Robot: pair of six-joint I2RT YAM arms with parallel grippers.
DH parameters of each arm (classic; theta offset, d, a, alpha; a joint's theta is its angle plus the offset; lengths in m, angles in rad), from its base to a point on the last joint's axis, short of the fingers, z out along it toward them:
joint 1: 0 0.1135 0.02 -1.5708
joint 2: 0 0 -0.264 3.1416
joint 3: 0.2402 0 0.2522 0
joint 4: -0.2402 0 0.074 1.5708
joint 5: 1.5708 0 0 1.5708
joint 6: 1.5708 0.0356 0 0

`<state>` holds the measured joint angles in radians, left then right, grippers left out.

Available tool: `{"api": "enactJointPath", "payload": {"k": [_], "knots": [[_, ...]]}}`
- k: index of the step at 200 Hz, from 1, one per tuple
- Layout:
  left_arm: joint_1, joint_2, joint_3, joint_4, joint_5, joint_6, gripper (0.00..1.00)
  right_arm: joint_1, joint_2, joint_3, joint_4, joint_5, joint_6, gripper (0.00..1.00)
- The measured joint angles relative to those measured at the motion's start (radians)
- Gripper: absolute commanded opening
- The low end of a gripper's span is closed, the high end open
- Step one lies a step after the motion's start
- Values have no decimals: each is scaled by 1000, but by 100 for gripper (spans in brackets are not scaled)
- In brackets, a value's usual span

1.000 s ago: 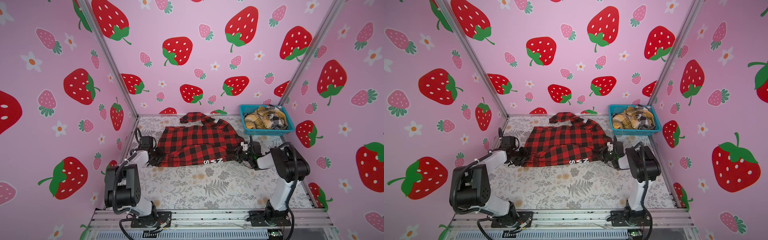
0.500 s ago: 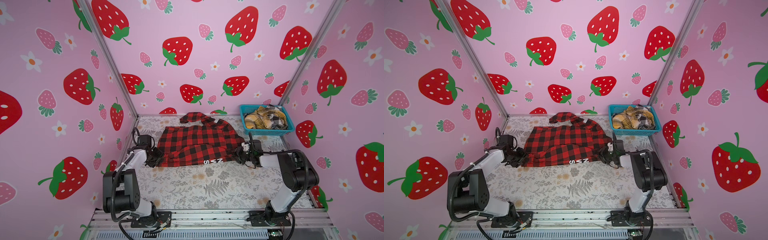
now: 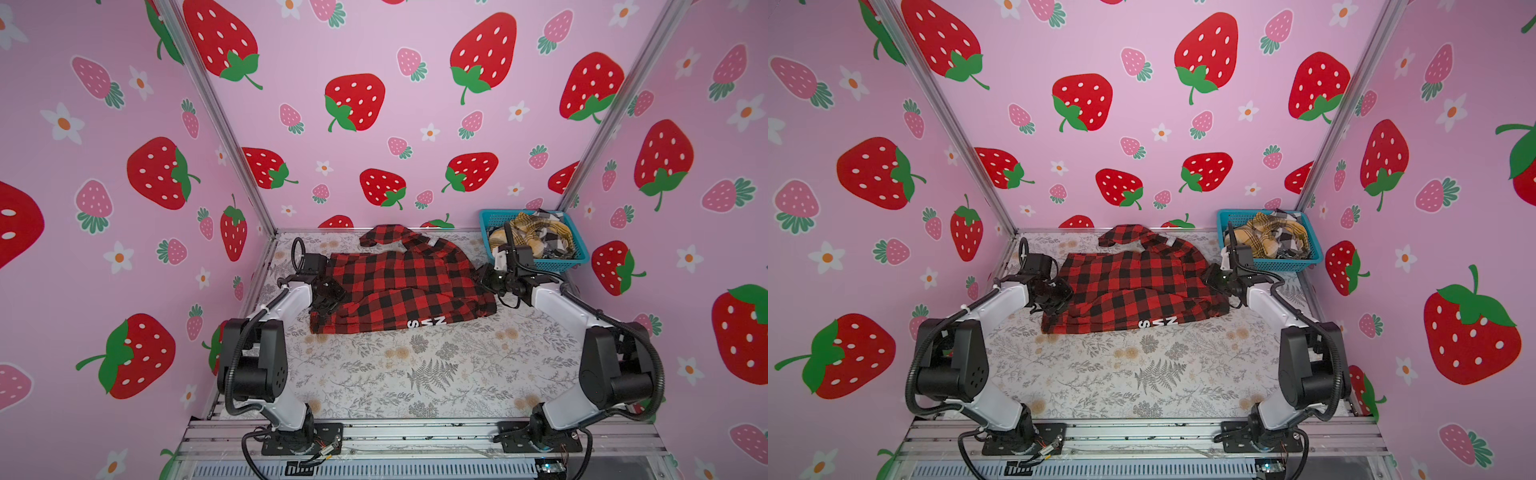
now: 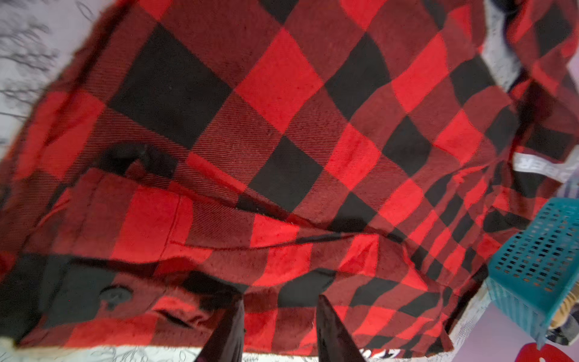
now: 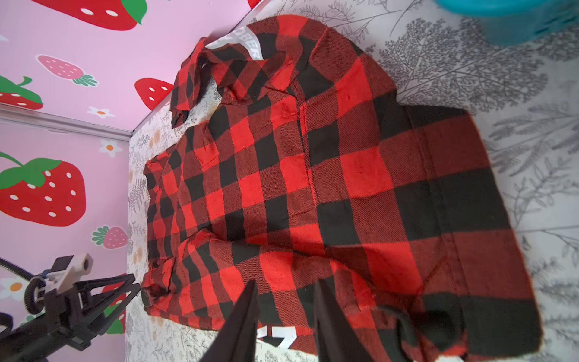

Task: Fold and stack the long sleeve shirts

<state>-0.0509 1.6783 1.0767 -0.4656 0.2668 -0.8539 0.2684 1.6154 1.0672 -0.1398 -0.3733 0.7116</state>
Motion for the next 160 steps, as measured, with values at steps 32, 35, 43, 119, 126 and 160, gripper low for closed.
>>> {"api": "enactJointPath", "payload": {"k": [32,35,43,119,126,160], "knots": [[2,98,-5,17,12,-26,30,28,134,11,11,5,-47,28],[3,104,-6,18,13,-32,29,33,146,11,11,7,-54,28],[6,111,-10,21,14,-34,28,47,170,11,11,14,-65,27],[124,-34,-236,110,75,-24,15,164,86,-204,10,80,-84,25],[135,-60,-262,105,74,-18,14,177,52,-241,6,72,-75,25],[149,-173,-355,47,56,-6,15,219,-64,-335,-71,53,-53,28]]}}
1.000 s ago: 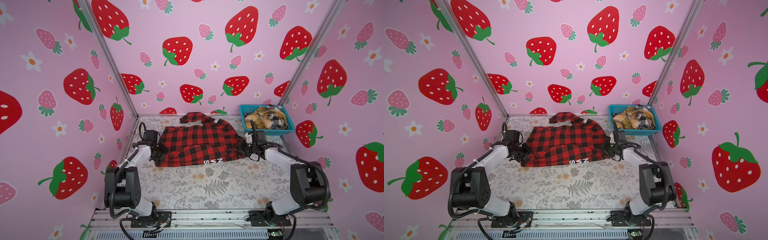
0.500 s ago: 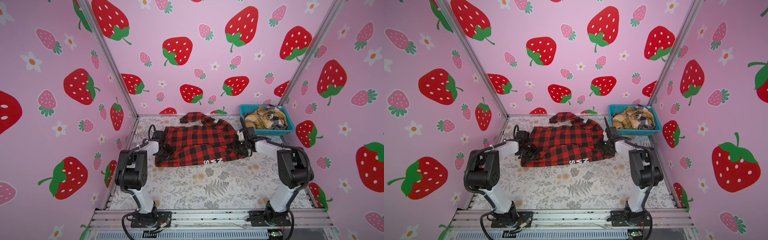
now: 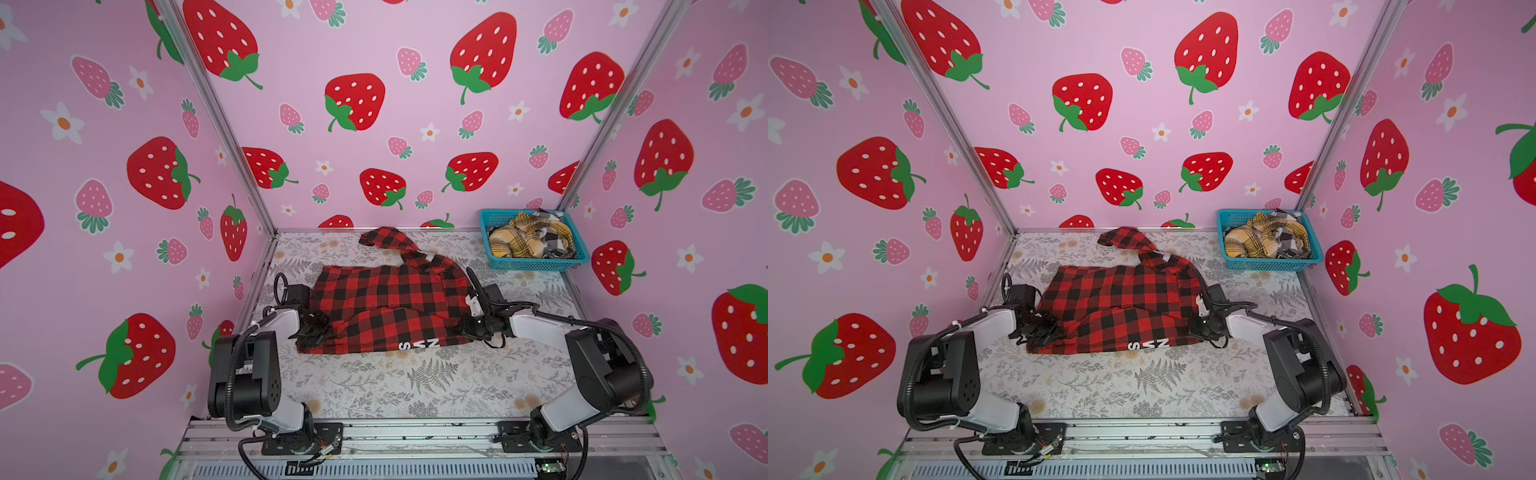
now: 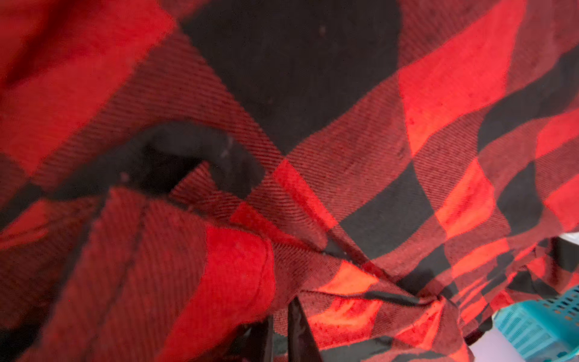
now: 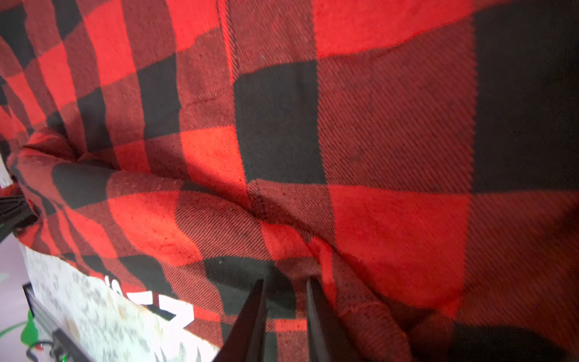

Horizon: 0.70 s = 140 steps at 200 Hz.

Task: Fold and stack the long sleeve shirts

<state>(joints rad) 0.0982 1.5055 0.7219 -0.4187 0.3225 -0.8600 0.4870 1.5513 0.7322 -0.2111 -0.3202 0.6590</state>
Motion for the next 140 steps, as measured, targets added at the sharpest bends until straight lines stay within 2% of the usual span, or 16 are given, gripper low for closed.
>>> {"api": "enactJointPath", "payload": {"k": [10,25,38,50,53,71,98,114,140], "knots": [[-2,-15,0,-37,-8,6,21,1,-19,3,-42,2,1,31],[-8,-23,35,-101,-25,26,38,1,-31,56,-119,15,-10,40],[-16,-23,132,-171,-42,65,51,1,-26,155,-177,41,-35,49],[-20,-7,274,-221,-70,126,62,-3,-8,278,-203,67,-55,51],[-21,1,322,-232,-77,127,63,-3,-2,308,-204,72,-63,55],[-21,95,611,-264,-126,224,66,-9,55,491,-191,93,-97,64],[-13,312,959,-288,-167,346,69,-10,171,684,-170,122,-158,73],[-11,444,1054,-305,-178,393,73,-10,251,764,-169,158,-202,76],[-11,624,1099,-344,-185,430,74,-10,367,852,-183,220,-263,76]]}}
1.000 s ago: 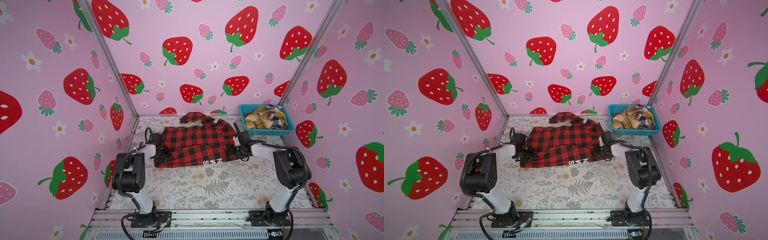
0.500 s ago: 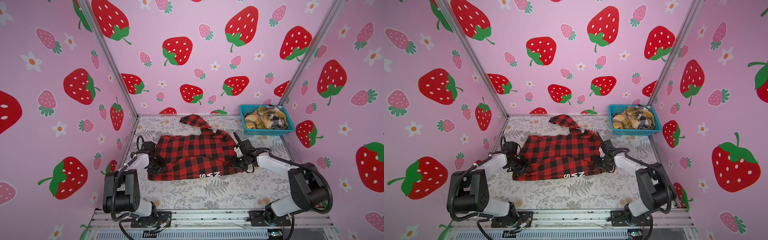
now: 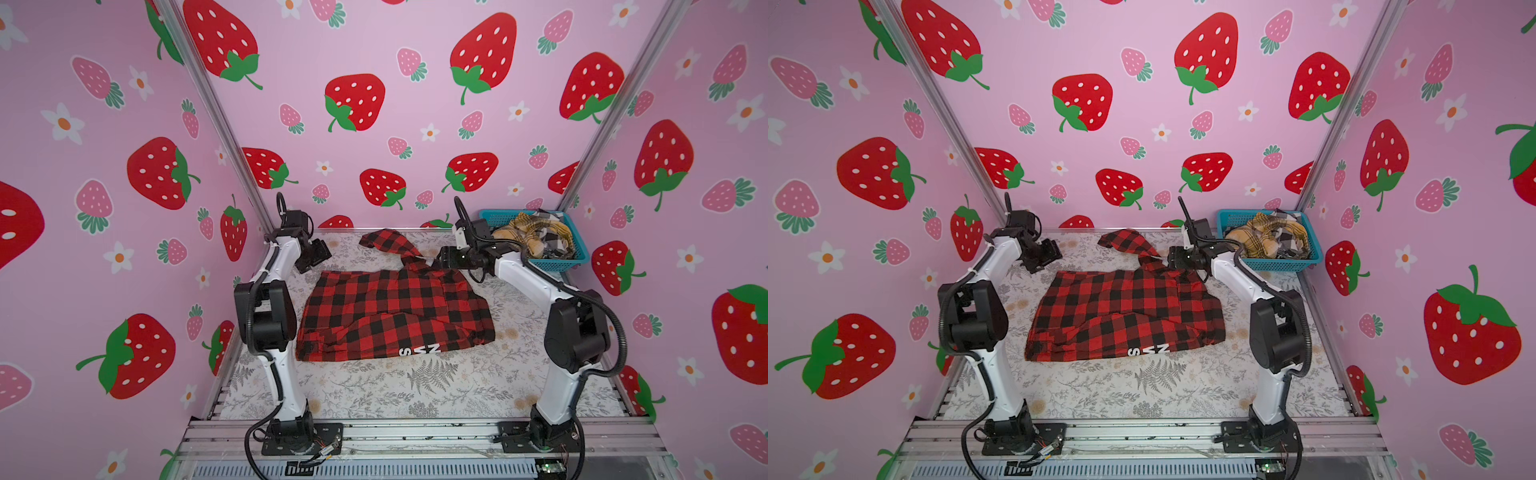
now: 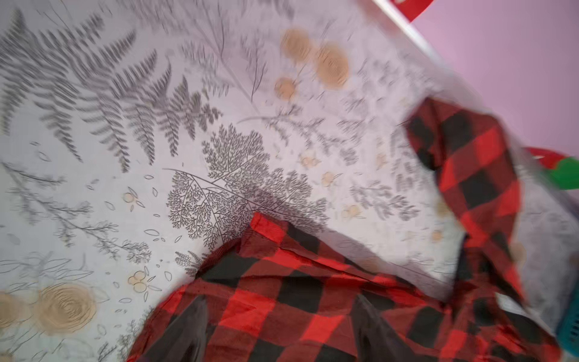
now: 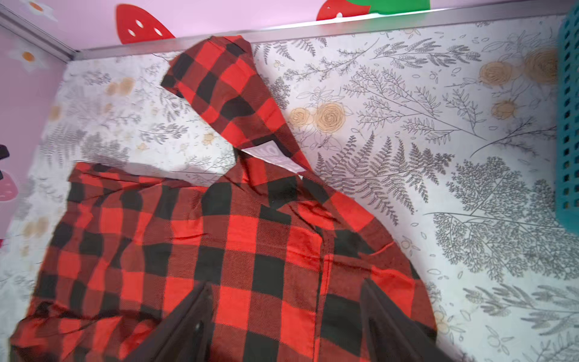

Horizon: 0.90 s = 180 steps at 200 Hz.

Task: Fold and stack the long sleeve shirts

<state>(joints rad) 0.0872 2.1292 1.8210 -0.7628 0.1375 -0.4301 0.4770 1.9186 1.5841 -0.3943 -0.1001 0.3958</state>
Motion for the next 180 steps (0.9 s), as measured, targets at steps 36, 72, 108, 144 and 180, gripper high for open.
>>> {"api": "enactJointPath", "payload": {"k": [36,72,108,144,180], "knots": [[0,151,70,-53,-7,19,69,0,94,47,-26,48,-52,76],[-2,226,211,-59,-6,42,66,0,130,80,-35,71,-78,76],[-15,266,277,-60,-6,63,56,1,204,180,-55,100,-119,76],[-21,305,283,-75,23,67,35,6,335,303,-104,118,-187,78],[-23,306,275,-76,37,70,12,19,429,380,-152,165,-249,79]]}}
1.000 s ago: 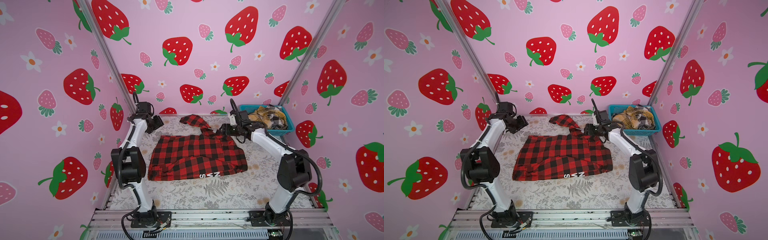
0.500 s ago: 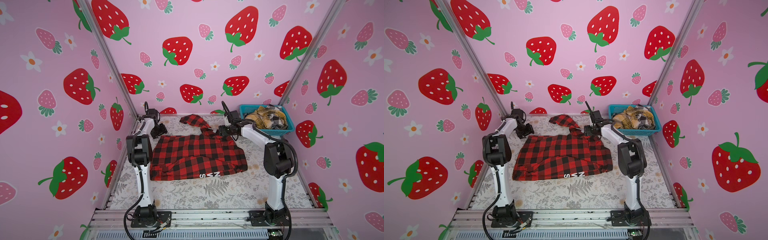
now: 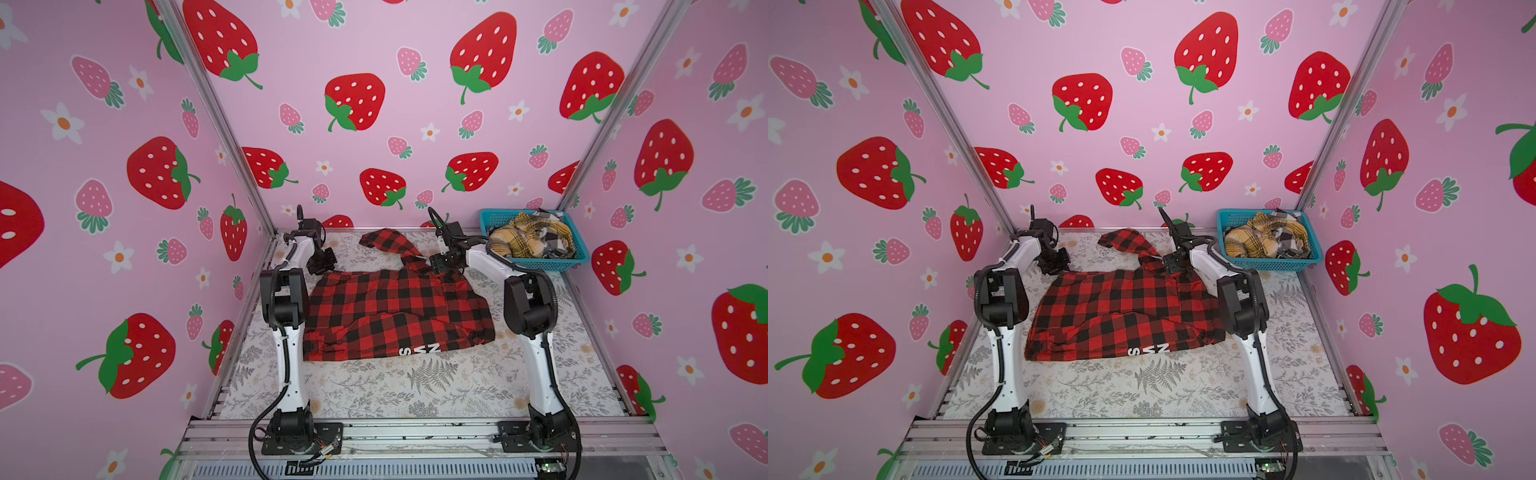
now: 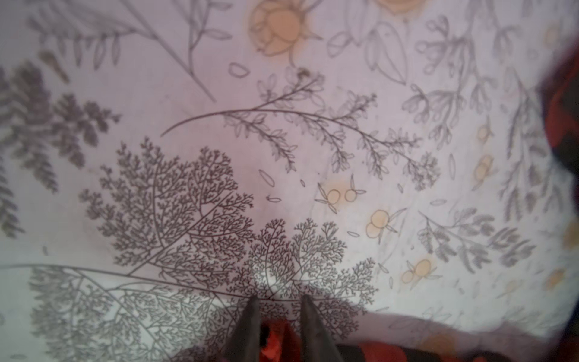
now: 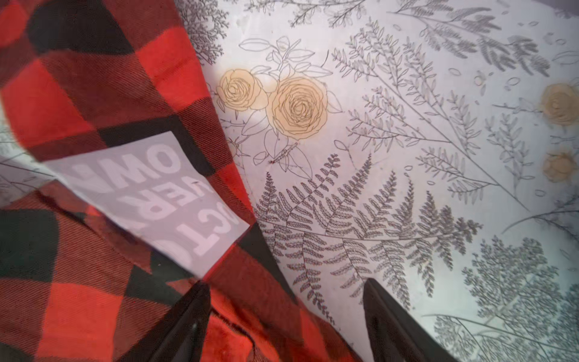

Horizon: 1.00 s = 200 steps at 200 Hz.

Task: Fold and stack the long sleeve shirts

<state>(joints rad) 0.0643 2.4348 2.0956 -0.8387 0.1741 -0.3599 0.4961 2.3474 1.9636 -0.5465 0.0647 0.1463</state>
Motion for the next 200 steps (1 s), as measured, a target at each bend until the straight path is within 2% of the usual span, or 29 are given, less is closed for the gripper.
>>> {"api": "enactJointPath", "payload": {"k": [16,20,37,46,55,64,71,79,89,109,131,200], "knots": [[0,0,-8,2,2,-5,7,4,35,56,-12,20,-14,79],[0,0,-9,2,3,-5,2,6,45,72,-14,25,-17,79],[-1,0,-9,2,4,-4,0,9,72,130,-17,38,-26,77],[-1,0,-10,2,4,-3,0,13,84,159,-21,43,-33,71],[-2,0,-10,2,3,-2,0,16,93,185,-22,45,-35,60],[-2,0,-10,2,3,-2,0,16,102,209,-23,47,-50,34],[-2,0,-10,2,3,-2,0,17,106,221,-23,47,-49,20],[-2,0,-10,2,3,-2,0,16,109,228,-22,47,-47,8],[-2,0,-10,2,3,-2,0,16,109,229,-23,48,-43,0],[-2,-5,-19,14,2,-3,0,8,109,229,-24,47,-34,0],[3,-55,-93,60,0,-22,0,-9,92,201,-6,15,-6,0],[42,-360,-370,309,34,-151,0,-167,-177,-100,134,-230,159,0]]}}
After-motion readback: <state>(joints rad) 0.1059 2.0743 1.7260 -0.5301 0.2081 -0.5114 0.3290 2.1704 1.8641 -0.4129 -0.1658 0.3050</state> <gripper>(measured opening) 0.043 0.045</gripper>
